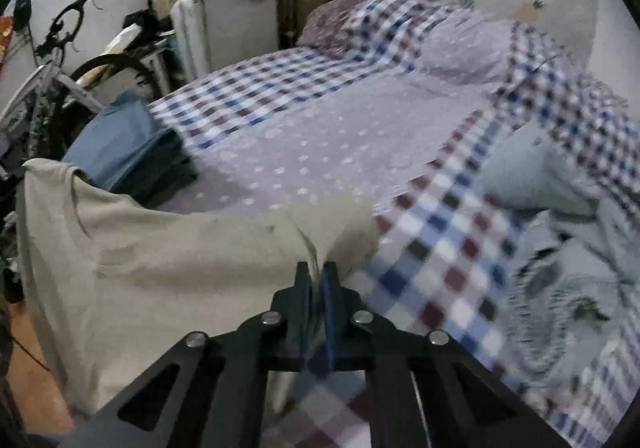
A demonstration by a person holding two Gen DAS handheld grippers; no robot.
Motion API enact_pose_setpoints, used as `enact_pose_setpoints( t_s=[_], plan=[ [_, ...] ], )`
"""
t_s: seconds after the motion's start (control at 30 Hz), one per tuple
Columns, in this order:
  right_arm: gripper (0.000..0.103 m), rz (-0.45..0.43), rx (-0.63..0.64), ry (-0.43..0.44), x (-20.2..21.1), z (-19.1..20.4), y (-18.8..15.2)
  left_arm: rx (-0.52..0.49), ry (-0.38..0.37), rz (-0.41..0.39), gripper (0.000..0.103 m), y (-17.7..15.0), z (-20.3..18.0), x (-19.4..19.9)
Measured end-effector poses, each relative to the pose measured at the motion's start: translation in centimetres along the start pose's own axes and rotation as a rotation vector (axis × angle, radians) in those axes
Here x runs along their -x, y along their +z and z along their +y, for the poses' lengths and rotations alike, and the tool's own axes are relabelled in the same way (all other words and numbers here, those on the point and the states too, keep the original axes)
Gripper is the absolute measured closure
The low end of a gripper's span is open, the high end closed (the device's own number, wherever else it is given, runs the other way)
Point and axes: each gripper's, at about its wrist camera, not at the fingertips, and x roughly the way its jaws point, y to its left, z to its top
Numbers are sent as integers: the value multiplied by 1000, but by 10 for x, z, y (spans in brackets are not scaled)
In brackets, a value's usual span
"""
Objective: Fold clothes
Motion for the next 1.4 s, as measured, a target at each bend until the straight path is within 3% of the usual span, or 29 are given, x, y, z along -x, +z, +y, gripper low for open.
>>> enact_pose_setpoints(
  t_s=[0.33,0.63,0.87,1.1,1.4],
  plan=[
    [100,-172,-181,-222,99,-113,-7,-132,-123,36,101,-20,-49,2],
    [100,-260,-341,-472,215,-245,-54,-309,-279,160,101,-61,-126,-3],
    [101,-304,-440,-626,302,-325,-103,-480,-418,255,101,-117,-208,5],
    [101,-334,-533,-727,376,-396,-153,-562,-551,365,101,-170,-316,4],
    [101,-423,-610,-741,430,-466,-184,-678,-523,340,101,-213,-444,-35]
  ],
)
